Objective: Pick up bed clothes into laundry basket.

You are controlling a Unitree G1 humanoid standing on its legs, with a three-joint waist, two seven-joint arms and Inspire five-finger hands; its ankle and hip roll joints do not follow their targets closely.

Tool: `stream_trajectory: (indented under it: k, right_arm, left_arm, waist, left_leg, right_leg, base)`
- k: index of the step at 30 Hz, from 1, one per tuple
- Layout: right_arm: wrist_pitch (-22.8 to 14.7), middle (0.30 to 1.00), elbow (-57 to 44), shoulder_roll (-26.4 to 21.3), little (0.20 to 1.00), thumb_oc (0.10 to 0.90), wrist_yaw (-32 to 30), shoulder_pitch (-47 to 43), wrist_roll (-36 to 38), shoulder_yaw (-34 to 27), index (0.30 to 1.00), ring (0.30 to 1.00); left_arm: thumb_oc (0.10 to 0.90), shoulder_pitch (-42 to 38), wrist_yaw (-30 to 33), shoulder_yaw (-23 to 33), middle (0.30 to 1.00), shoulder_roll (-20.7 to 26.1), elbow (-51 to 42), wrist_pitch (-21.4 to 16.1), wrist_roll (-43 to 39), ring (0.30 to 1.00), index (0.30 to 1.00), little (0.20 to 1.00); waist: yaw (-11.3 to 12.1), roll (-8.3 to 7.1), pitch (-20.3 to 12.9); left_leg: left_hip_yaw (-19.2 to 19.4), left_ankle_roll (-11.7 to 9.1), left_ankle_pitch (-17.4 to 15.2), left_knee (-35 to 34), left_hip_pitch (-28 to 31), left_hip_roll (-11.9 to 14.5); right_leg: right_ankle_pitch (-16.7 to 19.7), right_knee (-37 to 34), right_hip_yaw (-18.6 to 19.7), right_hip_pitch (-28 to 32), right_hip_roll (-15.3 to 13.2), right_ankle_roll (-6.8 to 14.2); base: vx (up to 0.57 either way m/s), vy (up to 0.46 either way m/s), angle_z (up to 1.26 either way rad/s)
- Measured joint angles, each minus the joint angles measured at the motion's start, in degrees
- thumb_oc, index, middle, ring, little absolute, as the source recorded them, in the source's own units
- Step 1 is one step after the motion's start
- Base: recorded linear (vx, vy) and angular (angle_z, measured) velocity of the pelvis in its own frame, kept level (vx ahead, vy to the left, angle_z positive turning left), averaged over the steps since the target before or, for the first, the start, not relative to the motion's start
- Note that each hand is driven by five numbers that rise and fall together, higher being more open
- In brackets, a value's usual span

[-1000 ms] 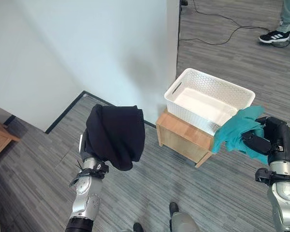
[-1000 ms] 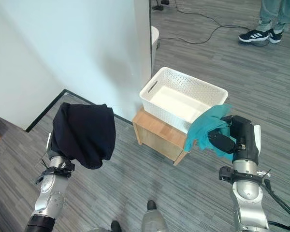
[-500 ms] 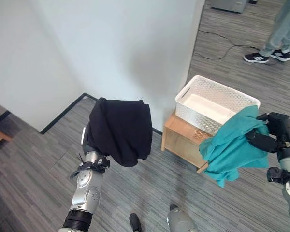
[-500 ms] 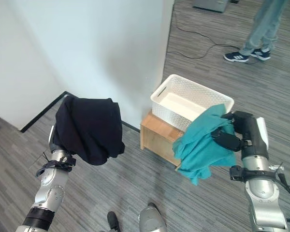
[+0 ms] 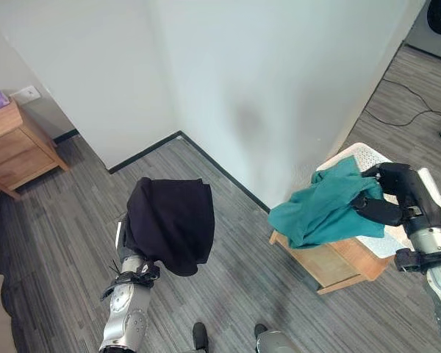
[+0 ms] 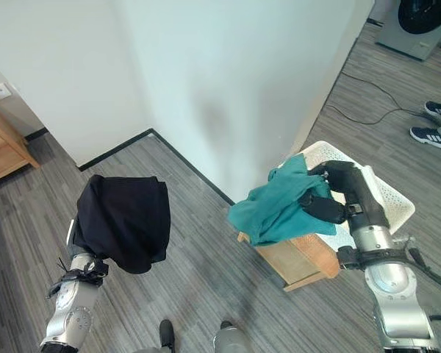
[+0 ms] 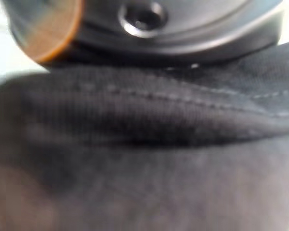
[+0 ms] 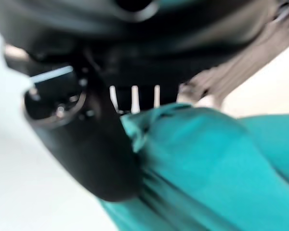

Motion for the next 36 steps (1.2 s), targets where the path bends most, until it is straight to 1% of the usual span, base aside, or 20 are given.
stream_trajectory:
  k: [4, 7, 8, 11, 12, 13, 15, 16, 19, 25, 26, 27, 28, 29, 30, 31, 32, 34, 35, 36]
  right_arm:
    - [0.0, 0.300, 0.9, -2.8, 0.300, 0.400, 1.0, -9.7, -0.2, 7.9, 0.300, 0.300]
    - [-0.1, 0.300, 0.8, -4.9, 0.300, 0.400, 1.8, -16.5, -0.1, 12.9, 0.300, 0.300]
    - [-0.3, 0.300, 0.7, -5.9, 0.300, 0.400, 1.9, -18.6, -0.1, 14.7, 0.300, 0.300]
    - [-0.7, 0.300, 0.5, -7.3, 0.300, 0.400, 2.3, -21.6, 0.2, 17.9, 0.300, 0.300]
    - [-0.7, 0.300, 0.5, -7.3, 0.300, 0.400, 2.4, -21.9, 0.2, 18.5, 0.300, 0.300]
    - [-0.6, 0.300, 0.8, -7.1, 0.300, 0.400, 2.8, -23.2, 0.3, 21.7, 0.300, 0.300]
    - [-0.6, 0.300, 0.5, -6.7, 0.300, 0.400, 3.5, -23.4, 0.3, 23.2, 0.300, 0.300]
    - [-0.7, 0.300, 0.4, -5.9, 0.300, 0.400, 4.1, -23.4, 0.3, 24.0, 0.300, 0.300]
    - [-0.6, 0.300, 0.4, -4.1, 0.300, 0.400, 4.4, -23.4, 0.3, 24.1, 0.300, 0.300]
    - [-0.5, 0.300, 0.7, -2.7, 0.300, 0.400, 4.5, -22.5, 0.1, 23.9, 0.300, 0.300]
    - [-0.7, 0.300, -0.1, -1.9, 0.300, 0.400, 4.7, -19.7, 0.1, 21.2, 0.300, 0.300]
    - [-0.7, 0.300, -3.4, 1.6, 0.300, 0.400, 5.0, -12.5, 0.3, 13.2, 0.300, 0.300]
    - [-0.6, 0.300, -4.5, 2.7, 0.300, 0.400, 5.3, -9.5, 0.3, 11.8, 0.300, 0.300]
    - [-0.4, 0.300, -5.4, 2.3, 0.300, 0.400, 5.7, -8.0, 0.4, 11.8, 0.300, 0.300]
    - [-0.5, 0.300, -7.3, 1.9, 0.300, 0.400, 6.9, -4.0, 0.4, 10.8, 0.300, 0.300]
    - [-0.4, 0.300, -7.4, 1.9, 0.300, 0.400, 7.1, -2.6, 0.5, 10.8, 0.300, 0.300]
    - [-0.2, 0.300, -7.4, 1.5, 0.300, 0.400, 7.7, -1.0, 0.5, 10.5, 0.300, 0.300]
    - [0.2, 0.300, -7.4, 1.0, 0.300, 0.400, 8.5, 0.4, 0.5, 10.3, 0.300, 0.300]
    - [0.4, 0.300, -7.1, 0.8, 0.300, 0.400, 8.9, 0.6, 0.5, 10.5, 0.300, 0.300]
    - [0.3, 0.300, -7.1, -0.6, 0.300, 0.400, 9.2, 0.1, 0.8, 10.7, 0.300, 0.300]
  left_arm:
    - [0.400, -3.1, 2.9, -0.6, 0.300, 5.0, -0.6, 0.1, 9.2, 0.300, 0.300, 0.300]
    - [0.400, -4.4, 3.3, -0.8, 0.300, 3.9, -1.6, 0.1, 8.6, 0.300, 0.300, 0.300]
    - [0.400, -4.5, 3.2, -1.5, 0.300, 3.6, -2.1, 0.1, 8.2, 0.300, 0.300, 0.300]
    - [0.400, -4.3, 2.1, -5.9, 0.300, 2.9, -2.8, 0.1, 7.4, 0.300, 0.300, 0.300]
    - [0.400, -4.1, 1.7, -7.2, 0.300, 2.7, -2.7, 0.1, 6.9, 0.300, 0.300, 0.300]
    - [0.400, -3.5, 0.2, -10.5, 0.300, 2.4, -2.2, 0.6, 6.2, 0.300, 0.300, 0.300]
    - [0.400, -3.2, -0.8, -12.7, 0.300, 2.3, -2.1, 2.1, 6.0, 0.300, 0.300, 0.300]
    - [0.400, -2.6, -1.6, -14.1, 0.300, 2.5, -2.1, 2.7, 6.0, 0.300, 0.300, 0.300]
    - [0.400, -1.3, -3.1, -14.6, 0.300, 2.9, -2.0, 4.0, 6.0, 0.300, 0.300, 0.300]
    - [0.400, -1.0, -3.0, -12.2, 0.300, 4.1, -2.0, 3.9, 5.3, 0.300, 0.300, 0.300]
    - [0.400, -2.5, -3.0, -13.4, 0.300, 4.7, -0.6, 3.6, 4.6, 0.300, 0.300, 0.300]
    - [0.400, -6.0, -4.3, -14.1, 0.300, 5.0, 2.0, 4.1, 4.4, 0.300, 0.300, 0.300]
    - [0.400, -6.1, -4.0, -13.7, 0.300, 5.3, 2.0, 4.0, 4.2, 0.300, 0.300, 0.300]
    - [0.400, -6.0, -3.9, -13.0, 0.300, 5.9, 2.0, 4.0, 4.0, 0.300, 0.300, 0.300]
    - [0.400, -6.0, -4.0, -11.3, 0.300, 6.6, 2.0, 3.9, 3.6, 0.300, 0.300, 0.300]
    - [0.400, -5.8, -4.0, -10.0, 0.300, 6.7, 1.9, 3.9, 3.3, 0.300, 0.300, 0.300]
    - [0.400, -5.4, -3.9, -8.3, 0.300, 5.9, 1.6, 3.9, 3.0, 0.300, 0.300, 0.300]
    - [0.400, -3.6, -4.0, -5.3, 0.300, 4.7, -0.3, 3.7, 2.0, 0.300, 0.300, 0.300]
    - [0.400, -2.1, -4.0, -3.5, 0.300, 3.7, -1.1, 3.1, 2.0, 0.300, 0.300, 0.300]
    - [0.400, -0.5, -4.0, -2.3, 0.300, 3.7, -2.5, 3.1, 2.0, 0.300, 0.300, 0.300]
  waist:
    - [1.8, -0.26, -0.2]
    - [3.7, -0.03, -0.9]
    - [3.6, -0.10, -0.9]
    - [4.5, -0.82, -1.3]
    - [4.8, -1.27, -1.3]
    - [5.1, -2.55, -1.3]
    - [5.8, -3.78, -1.2]
    - [6.2, -4.90, -1.2]
    - [6.1, -6.13, -1.2]
    - [5.8, -5.78, -1.1]
    - [5.4, -5.17, -0.4]
    - [3.6, -4.62, 1.0]
    - [2.4, -4.56, 1.0]
    - [2.6, -5.07, 1.0]
    - [2.5, -5.49, 1.0]
    - [1.9, -5.04, 1.2]
    - [2.2, -3.61, 1.2]
    - [3.6, -2.23, 1.2]
    - [4.3, -1.63, 1.1]
    - [5.1, -1.22, 0.9]
  left_leg:
    - [-0.9, 0.0, 0.0, 0.1, 0.3, -0.1]
    - [-1.6, -0.2, 0.1, 0.1, 0.2, -0.2]
    - [-2.3, -0.5, 0.3, -0.1, 0.0, -0.2]
    - [-4.5, -0.6, 0.9, 0.1, -1.3, -0.1]
    - [-4.9, -0.7, 1.0, 0.0, -1.5, 0.0]
    - [-5.9, -1.0, 1.2, -0.1, -1.7, 0.7]
    - [-6.2, -1.1, 1.3, -0.1, -1.7, 1.0]
    - [-6.2, -1.2, 1.3, -0.1, -1.7, 1.3]
    - [-5.8, -1.3, 1.4, -0.4, -1.7, 1.7]
    - [-4.5, -1.3, 1.4, -0.4, -1.9, 1.6]
    - [-5.2, -1.2, 1.4, 0.9, -2.9, 1.4]
    - [-10.9, -1.8, 1.1, 2.2, -3.5, 1.3]
    - [-12.9, -2.0, 0.8, 1.9, -3.5, 0.7]
    - [-13.1, -2.4, 0.4, 1.9, -3.1, -0.3]
    - [-13.9, -1.8, 0.0, 2.2, -3.2, -1.3]
    - [-14.3, -1.5, 0.3, 1.9, -2.8, -0.8]
    - [-14.3, -0.6, 0.9, 1.8, -2.9, 0.8]
    - [-14.3, -0.1, 0.9, 2.0, -3.0, 2.9]
    - [-13.9, 2.1, -1.1, 2.5, -3.2, 4.6]
    - [-12.4, 5.0, -0.2, 1.9, -3.6, 6.6]
  right_leg:
    - [-0.3, -0.1, -1.1, 0.8, -0.3, 0.4]
    - [-0.3, 0.0, -1.7, 1.0, -0.3, 0.5]
    - [-0.3, -0.1, -2.4, 1.0, -0.4, 0.4]
    - [-0.3, -0.2, -4.5, 0.9, -0.3, 0.2]
    - [-0.2, -0.2, -4.8, 0.9, -0.2, 0.1]
    - [-0.2, -1.1, -5.9, 1.5, 0.2, -0.1]
    - [-0.1, -1.4, -6.0, 1.6, 0.7, -0.4]
    - [0.1, -2.2, -6.0, 1.9, 1.2, -0.7]
    - [0.3, -2.3, -5.8, 1.6, 1.7, -1.0]
    - [0.4, -1.3, -4.5, 1.0, 1.8, -0.9]
    - [-0.2, 2.5, -2.3, 0.0, 2.6, -0.9]
    - [-2.5, 12.4, 2.0, -3.3, 3.5, 0.6]
    - [-3.8, 12.6, 2.6, -3.4, 2.1, 0.7]
    - [-4.3, 12.7, 4.1, -4.1, 0.9, 1.5]
    - [-4.9, 11.1, 6.6, -2.7, -1.0, 1.9]
    - [-6.8, 10.8, 6.6, -1.2, -0.9, 1.6]
    - [-7.1, 11.0, 6.3, -1.0, 1.0, 1.2]
    - [-6.8, 11.7, 5.4, -1.2, 3.4, -1.1]
    - [-6.7, 12.2, 4.1, -1.4, 4.8, -2.3]
    - [-6.4, 13.7, 3.3, -2.2, 7.5, -4.2]
  base:
    - [-0.05, -0.010, 0.15]
    - [-0.06, -0.012, 0.13]
    - [-0.06, -0.027, 0.28]
    - [-0.04, -0.070, 0.35]
    - [0.02, -0.107, 0.35]
    - [0.00, -0.089, 0.29]
    - [0.00, -0.073, 0.12]
    - [0.00, 0.000, 0.00]
    - [-0.01, -0.005, -0.08]
    - [-0.07, -0.057, -0.09]
    - [-0.26, -0.365, 1.00]
    - [-0.12, -0.403, 1.41]
    - [-0.05, -0.212, 1.32]
    - [-0.14, -0.347, 0.90]
    - [-0.19, -0.322, 0.83]
    - [-0.27, -0.400, 1.02]
    - [-0.15, -0.163, 0.67]
    - [-0.18, -0.220, 0.25]
    - [-0.30, -0.358, 0.12]
    - [-0.36, -0.353, 0.19]
